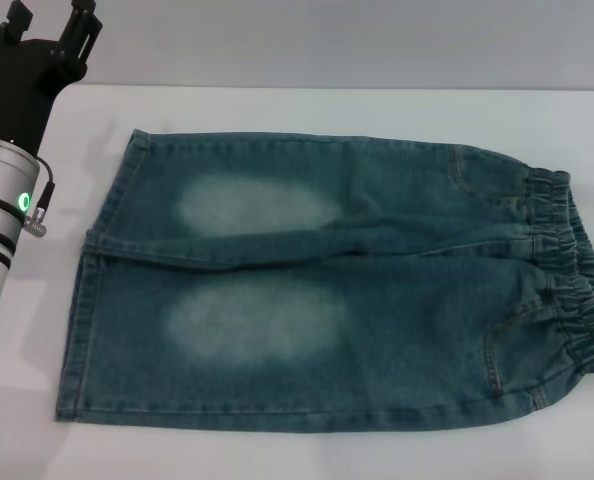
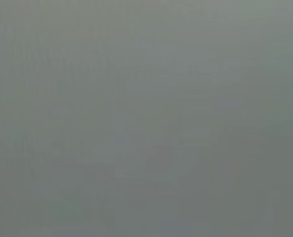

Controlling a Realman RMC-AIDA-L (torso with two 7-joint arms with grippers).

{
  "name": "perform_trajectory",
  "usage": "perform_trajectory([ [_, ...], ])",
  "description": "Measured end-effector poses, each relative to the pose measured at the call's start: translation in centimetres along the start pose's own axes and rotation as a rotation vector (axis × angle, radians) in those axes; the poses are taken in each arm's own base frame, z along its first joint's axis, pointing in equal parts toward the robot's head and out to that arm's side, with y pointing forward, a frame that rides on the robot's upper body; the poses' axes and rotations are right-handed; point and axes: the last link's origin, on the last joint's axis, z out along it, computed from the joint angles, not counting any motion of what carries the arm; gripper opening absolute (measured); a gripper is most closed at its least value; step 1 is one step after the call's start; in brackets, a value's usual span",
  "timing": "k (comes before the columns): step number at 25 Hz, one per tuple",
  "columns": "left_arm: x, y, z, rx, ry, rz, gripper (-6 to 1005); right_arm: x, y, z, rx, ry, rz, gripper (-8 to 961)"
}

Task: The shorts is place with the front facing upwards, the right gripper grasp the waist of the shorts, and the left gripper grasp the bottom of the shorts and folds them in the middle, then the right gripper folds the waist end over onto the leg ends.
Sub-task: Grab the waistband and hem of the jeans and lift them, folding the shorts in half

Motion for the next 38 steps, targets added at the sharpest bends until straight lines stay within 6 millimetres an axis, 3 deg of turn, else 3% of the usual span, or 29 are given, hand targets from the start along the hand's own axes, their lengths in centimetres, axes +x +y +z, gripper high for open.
perform_trajectory([
  [12, 0.4, 0.7, 0.5, -0.055, 0.015, -0.030, 826, -0.4, 0.6, 0.8, -0.017, -0.031, 0.066, 655],
  [26, 3.3, -1.7, 5.7, -0.103, -0.089, -0.274, 825, -0.4, 1.0, 1.6, -0.006, -0.045, 0.085, 654],
  [33, 6.6, -2.0, 8.8, -0.321, -0.297, -0.325, 825, -0.4, 0.7, 1.5, 0.016, -0.049, 0.093, 654],
  [38, 8.1, -1.3, 9.4, -0.459, -0.494, -0.373, 825, -0.4, 0.2, 1.7, 0.049, -0.049, 0.098, 655],
])
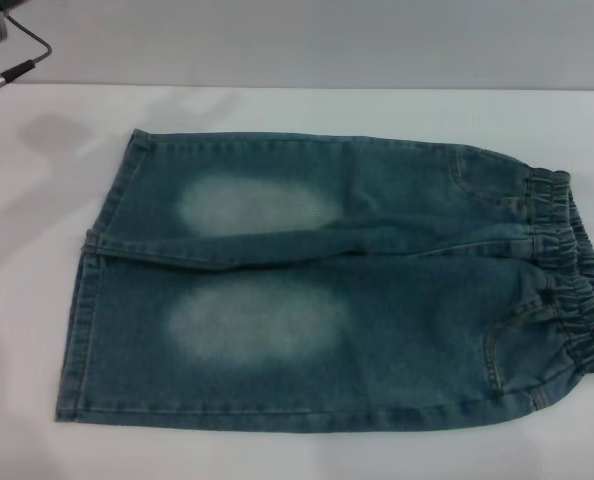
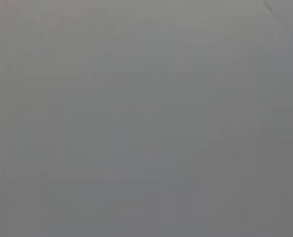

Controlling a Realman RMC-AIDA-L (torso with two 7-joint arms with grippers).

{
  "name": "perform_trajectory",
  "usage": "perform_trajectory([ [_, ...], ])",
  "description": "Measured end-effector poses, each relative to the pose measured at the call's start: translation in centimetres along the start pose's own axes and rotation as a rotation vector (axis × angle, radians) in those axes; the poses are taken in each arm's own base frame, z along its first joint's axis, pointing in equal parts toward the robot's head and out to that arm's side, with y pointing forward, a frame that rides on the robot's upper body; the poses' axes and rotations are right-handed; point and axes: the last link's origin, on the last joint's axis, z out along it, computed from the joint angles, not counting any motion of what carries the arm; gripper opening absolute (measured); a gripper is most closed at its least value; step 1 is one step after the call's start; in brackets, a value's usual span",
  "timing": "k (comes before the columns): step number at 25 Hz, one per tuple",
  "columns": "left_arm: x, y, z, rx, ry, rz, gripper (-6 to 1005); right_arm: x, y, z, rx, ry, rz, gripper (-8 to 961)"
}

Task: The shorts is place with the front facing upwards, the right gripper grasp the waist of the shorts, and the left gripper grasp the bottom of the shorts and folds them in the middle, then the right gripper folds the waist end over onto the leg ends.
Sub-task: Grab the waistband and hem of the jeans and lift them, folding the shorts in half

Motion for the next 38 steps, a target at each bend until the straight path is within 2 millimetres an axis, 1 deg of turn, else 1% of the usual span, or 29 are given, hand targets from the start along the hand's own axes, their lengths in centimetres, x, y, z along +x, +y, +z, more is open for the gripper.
perform_trajectory([
  [1, 0.0, 0.0, 0.0, 0.000, 0.000, 0.000, 825, 0.0, -0.2, 0.0, 0.007, 0.002, -0.004, 655],
  [3, 0.5, 0.7, -0.2, -0.059, -0.109, -0.044, 824, -0.1, -0.6, 0.0, 0.023, 0.005, -0.011, 655],
  [4, 0.7, 1.1, -0.7, -0.090, -0.207, -0.089, 824, -0.2, -0.9, -0.1, 0.035, 0.002, -0.016, 655],
  [5, 0.7, 1.1, -0.7, -0.090, -0.207, -0.089, 824, -0.4, -1.2, -0.1, 0.046, -0.002, -0.020, 655],
  [6, 0.9, 1.2, -1.2, -0.099, -0.269, -0.129, 824, -0.6, -1.5, -0.2, 0.055, -0.008, -0.025, 655],
  [12, -0.4, 1.2, -2.9, -0.054, -0.447, -0.242, 824, -2.1, -4.0, -0.7, 0.149, -0.053, -0.054, 654],
  [14, -0.8, 1.4, -3.4, -0.058, -0.499, -0.273, 824, -2.5, -4.5, -0.9, 0.167, -0.064, -0.059, 654],
  [18, -1.1, 2.3, -4.5, -0.119, -0.549, -0.311, 823, -2.8, -5.2, -1.1, 0.195, -0.073, -0.066, 654],
  [20, -1.2, 2.3, -4.7, -0.121, -0.553, -0.318, 823, -2.9, -5.5, -1.1, 0.201, -0.072, -0.070, 655],
  [21, -1.3, 2.1, -5.4, -0.115, -0.560, -0.336, 823, -2.9, -5.6, -1.1, 0.204, -0.070, -0.072, 655],
  [23, -1.3, 2.1, -5.4, -0.115, -0.560, -0.336, 823, -2.9, -5.9, -1.1, 0.215, -0.065, -0.073, 655],
  [24, -1.5, 1.9, -6.0, -0.103, -0.568, -0.352, 823, -3.0, -6.0, -1.1, 0.223, -0.062, -0.074, 655],
  [25, -1.5, 1.9, -6.0, -0.103, -0.568, -0.352, 823, -3.0, -6.2, -1.1, 0.233, -0.058, -0.073, 654],
  [26, -2.5, 1.4, -7.3, -0.074, -0.600, -0.389, 823, -3.0, -6.4, -1.0, 0.241, -0.055, -0.073, 654],
  [27, -2.5, 1.4, -7.3, -0.074, -0.600, -0.389, 823, -3.0, -6.6, -0.9, 0.251, -0.052, -0.073, 654],
  [28, -3.2, 1.0, -8.4, -0.047, -0.618, -0.413, 823, -3.0, -6.7, -0.8, 0.257, -0.049, -0.072, 654],
  [31, -3.2, 1.0, -8.4, -0.047, -0.618, -0.413, 823, -3.2, -7.0, -0.6, 0.262, -0.047, -0.075, 653],
  [32, -4.3, 0.5, -9.9, -0.003, -0.665, -0.463, 823, -3.2, -7.0, -0.4, 0.262, -0.047, -0.077, 652],
  [33, -4.3, 0.5, -9.9, -0.003, -0.665, -0.463, 823, -3.3, -7.1, -0.3, 0.263, -0.045, -0.079, 652],
  [34, -4.7, 0.6, -10.6, 0.002, -0.709, -0.498, 823, -3.3, -7.2, -0.2, 0.264, -0.043, -0.079, 653],
  [36, -4.7, 0.6, -10.6, 0.002, -0.709, -0.498, 822, -3.3, -7.3, 0.0, 0.266, -0.037, -0.081, 654],
  [38, -5.4, 0.9, -11.2, 0.007, -0.766, -0.530, 822, -3.3, -7.3, 0.1, 0.263, -0.033, -0.084, 654],
])
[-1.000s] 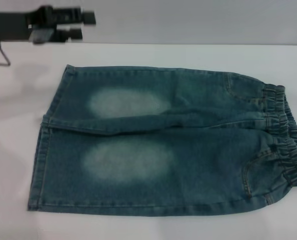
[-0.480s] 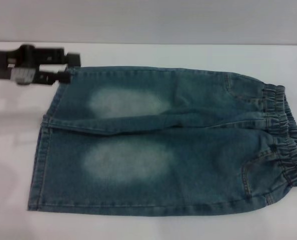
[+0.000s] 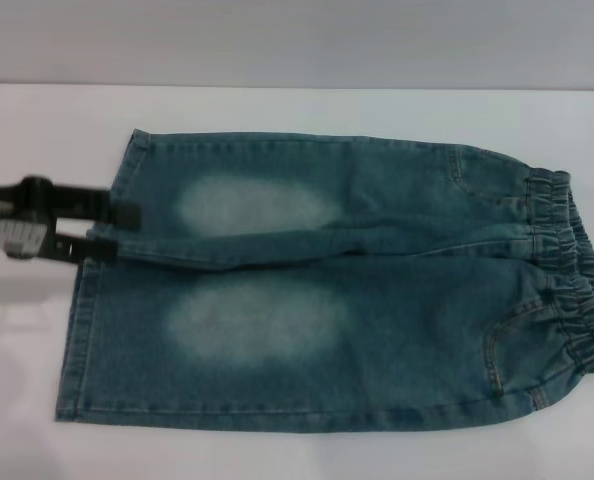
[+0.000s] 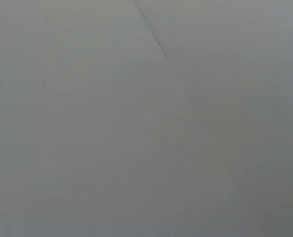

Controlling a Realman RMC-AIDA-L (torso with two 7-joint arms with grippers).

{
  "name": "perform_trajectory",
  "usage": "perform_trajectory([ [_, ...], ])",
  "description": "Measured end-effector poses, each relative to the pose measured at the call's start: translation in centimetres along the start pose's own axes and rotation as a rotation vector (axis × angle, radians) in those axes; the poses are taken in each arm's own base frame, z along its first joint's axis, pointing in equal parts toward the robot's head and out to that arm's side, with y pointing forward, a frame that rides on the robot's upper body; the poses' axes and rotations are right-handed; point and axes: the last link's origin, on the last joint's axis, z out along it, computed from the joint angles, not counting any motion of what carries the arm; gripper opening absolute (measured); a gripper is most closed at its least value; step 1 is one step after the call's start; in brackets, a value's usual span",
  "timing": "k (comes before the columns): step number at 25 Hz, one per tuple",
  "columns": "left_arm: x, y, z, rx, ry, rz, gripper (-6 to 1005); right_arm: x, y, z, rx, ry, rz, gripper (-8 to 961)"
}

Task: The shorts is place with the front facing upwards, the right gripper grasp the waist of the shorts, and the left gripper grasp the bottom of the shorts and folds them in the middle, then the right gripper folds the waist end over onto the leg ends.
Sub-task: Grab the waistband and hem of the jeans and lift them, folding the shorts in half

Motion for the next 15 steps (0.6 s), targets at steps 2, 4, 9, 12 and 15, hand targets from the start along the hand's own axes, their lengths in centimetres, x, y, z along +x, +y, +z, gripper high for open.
perform_trajectory([
  [2, -0.5, -0.3, 0.0, 0.021, -0.029, -0.013, 822, -0.1, -0.1, 0.1, -0.001, 0.001, -0.003, 654],
  [4, -0.8, -0.5, 0.0, 0.038, -0.045, -0.020, 822, 0.0, -0.1, 0.2, 0.001, 0.005, -0.004, 654],
  [9, -2.1, -1.7, 0.0, 0.073, -0.052, -0.052, 822, 0.0, -0.3, 0.3, 0.007, 0.013, -0.006, 655],
  [12, -3.0, -2.3, -0.2, 0.079, -0.051, -0.084, 821, 0.1, -0.4, 0.3, 0.012, 0.019, -0.008, 655],
  [15, -3.3, -2.5, -0.4, 0.087, -0.060, -0.102, 821, 0.1, -0.5, 0.3, 0.016, 0.024, -0.011, 655],
])
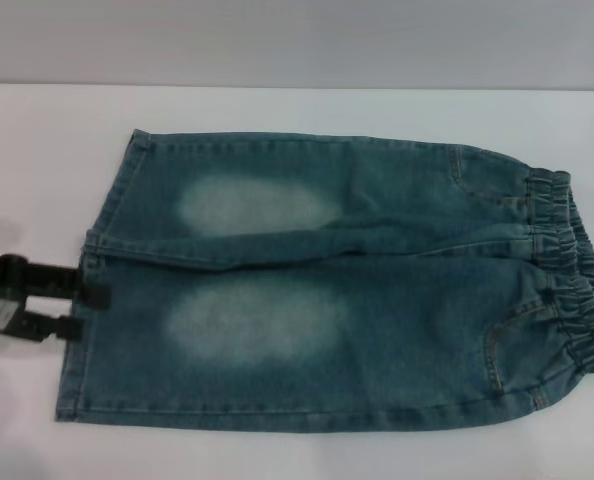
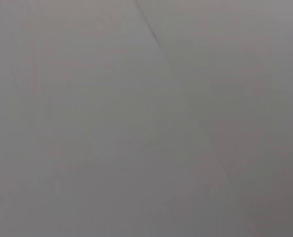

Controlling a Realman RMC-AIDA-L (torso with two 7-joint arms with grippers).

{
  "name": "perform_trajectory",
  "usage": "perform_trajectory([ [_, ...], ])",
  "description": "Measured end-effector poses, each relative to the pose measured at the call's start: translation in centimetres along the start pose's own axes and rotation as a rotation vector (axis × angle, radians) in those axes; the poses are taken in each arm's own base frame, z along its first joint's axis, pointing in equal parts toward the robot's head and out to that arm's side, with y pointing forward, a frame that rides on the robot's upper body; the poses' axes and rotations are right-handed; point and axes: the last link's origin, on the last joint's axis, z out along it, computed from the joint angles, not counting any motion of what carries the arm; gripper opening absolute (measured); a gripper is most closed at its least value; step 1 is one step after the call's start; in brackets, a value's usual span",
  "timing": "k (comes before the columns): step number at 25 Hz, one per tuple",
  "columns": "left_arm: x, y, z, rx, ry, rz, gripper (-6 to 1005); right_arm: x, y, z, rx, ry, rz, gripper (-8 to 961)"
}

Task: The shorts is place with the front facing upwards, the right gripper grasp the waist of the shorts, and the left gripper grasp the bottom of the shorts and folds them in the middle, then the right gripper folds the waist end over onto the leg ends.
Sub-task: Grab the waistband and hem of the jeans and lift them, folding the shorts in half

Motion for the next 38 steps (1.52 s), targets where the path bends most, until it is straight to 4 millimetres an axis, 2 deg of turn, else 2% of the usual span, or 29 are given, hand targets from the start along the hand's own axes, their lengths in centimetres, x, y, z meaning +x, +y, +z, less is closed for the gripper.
perform_trajectory([
  [5, -1.3, -1.4, -1.1, 0.048, -0.002, -0.064, 821, 0.0, -0.2, 0.1, 0.005, 0.006, -0.005, 654],
  [21, -2.8, -3.0, 0.2, 0.114, -0.052, -0.106, 820, 0.1, 0.0, 0.2, -0.006, 0.014, -0.007, 654],
  [38, -4.0, -4.3, 0.1, 0.149, -0.053, -0.134, 819, 0.0, 0.1, 0.4, -0.013, 0.014, -0.009, 655],
])
